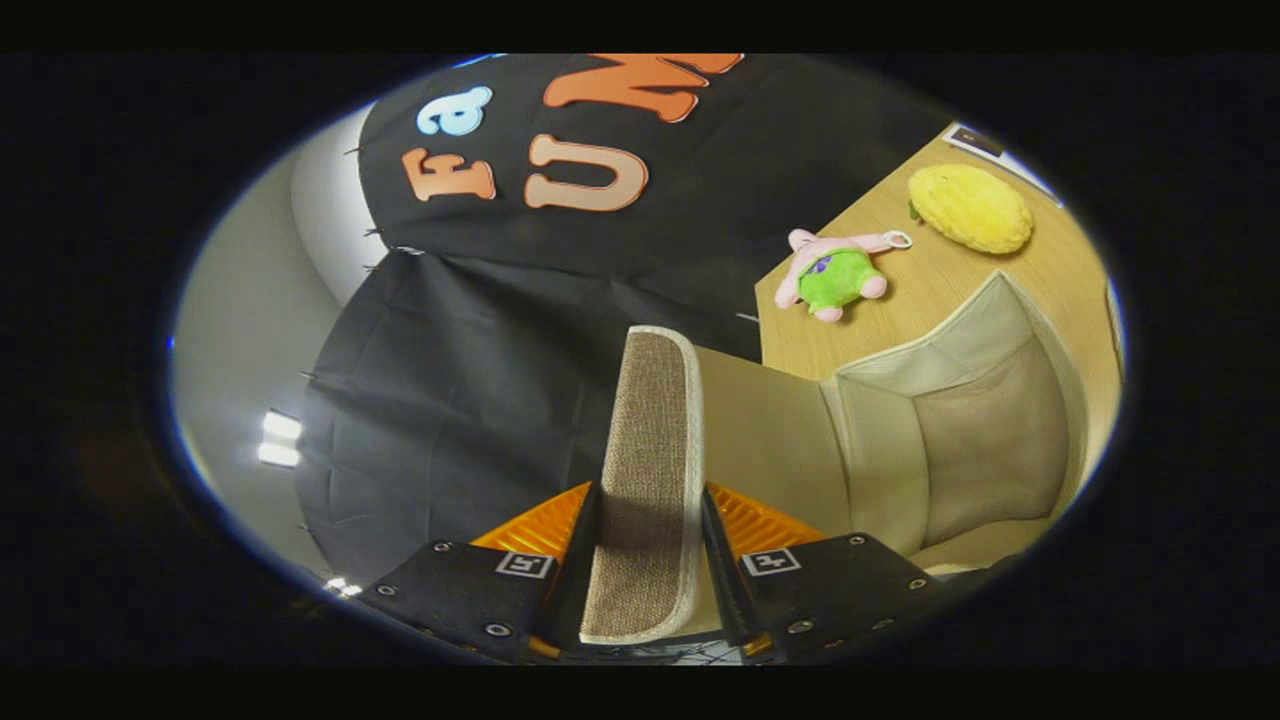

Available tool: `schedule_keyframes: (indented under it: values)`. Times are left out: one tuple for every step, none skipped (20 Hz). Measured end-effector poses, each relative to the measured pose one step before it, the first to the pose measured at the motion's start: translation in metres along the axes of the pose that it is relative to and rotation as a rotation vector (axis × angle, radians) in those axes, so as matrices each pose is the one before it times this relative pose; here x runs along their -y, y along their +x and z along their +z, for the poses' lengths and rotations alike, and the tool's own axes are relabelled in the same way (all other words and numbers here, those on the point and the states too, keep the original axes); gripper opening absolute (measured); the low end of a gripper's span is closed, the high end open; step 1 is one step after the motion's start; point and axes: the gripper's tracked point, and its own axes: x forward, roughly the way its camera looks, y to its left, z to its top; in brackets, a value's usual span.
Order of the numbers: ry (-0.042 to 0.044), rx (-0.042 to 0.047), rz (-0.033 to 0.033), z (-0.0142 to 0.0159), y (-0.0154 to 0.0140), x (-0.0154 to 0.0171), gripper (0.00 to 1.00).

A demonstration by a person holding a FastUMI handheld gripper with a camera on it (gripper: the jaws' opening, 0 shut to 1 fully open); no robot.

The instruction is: Open the storage box then place both shoes into the box .Put the left shoe in first, then the right shoe, with the right side of both shoes facing outward in a uniform manner.

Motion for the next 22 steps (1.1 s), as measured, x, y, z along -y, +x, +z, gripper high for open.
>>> schedule_keyframes:
  values:
    - [-0.00844,0.00065,-0.01255,-0.0025,0.00755,-0.00266,0.54]
    - [-0.0151,0.00288,-0.01474,-0.00444,0.00752,-0.0014,0.54]
    - [-0.02253,0.00411,-0.01119,-0.00247,0.00799,-0.00193,0.54]
    - [-0.02438,-0.00305,-0.00877,-0.00497,0.00685,-0.00328,0.54]
    - [-0.0244,-0.00467,-0.00145,-0.00368,0.00722,-0.00231,0.54]
    - [-0.01511,-0.01665,0.0239,-0.00637,0.00654,-0.00775,0.55]
    - [-0.00441,-0.02276,0.02166,-0.00374,0.00633,-0.00707,0.59]
    - [-0.00555,-0.01572,0.01366,-0.00735,0.00257,-0.00525,0.64]
    - [-0.02047,-0.00478,-0.00775,-0.0028,0.00464,-0.00195,0.78]
    - [-0.02886,0.00232,-0.01911,-0.00221,-0.00034,0.00149,0.91]
    - [-0.02976,0.00547,-0.02135,0.00002,0.00091,0.0039,0.97]
    - [-0.02482,0.00856,-0.01662,-0.00155,-0.00461,0.00317,0.97]
    - [-0.01607,0.0117,-0.01715,0.00383,-0.00233,0.00569,0.98]
    - [-0.01302,0.01623,-0.01677,0.00553,-0.00252,0.00557,0.97]
    - [-0.01491,0.01807,-0.02062,0.00624,-0.00304,0.0071,0.97]
    - [-0.0182,0.02001,-0.02397,0.00553,-0.0055,0.00802,0.98]
    - [-0.01974,0.02062,-0.02459,0.00849,-0.00549,0.00824,0.98]
    - [-0.01513,0.01949,-0.02514,0.00459,-0.00748,0.01114,0.98]
    - [-0.01556,0.02138,-0.02398,0.00676,-0.00732,0.0117,0.97]
    - [-0.01571,0.02159,-0.0297,0.00714,-0.00706,0.01143,0.97]
    - [-0.01474,0.0204,-0.03237,0.00748,-0.00732,0.01423,0.98]
    - [-0.01682,0.02254,-0.03431,0.0075,-0.00842,0.01414,0.97]
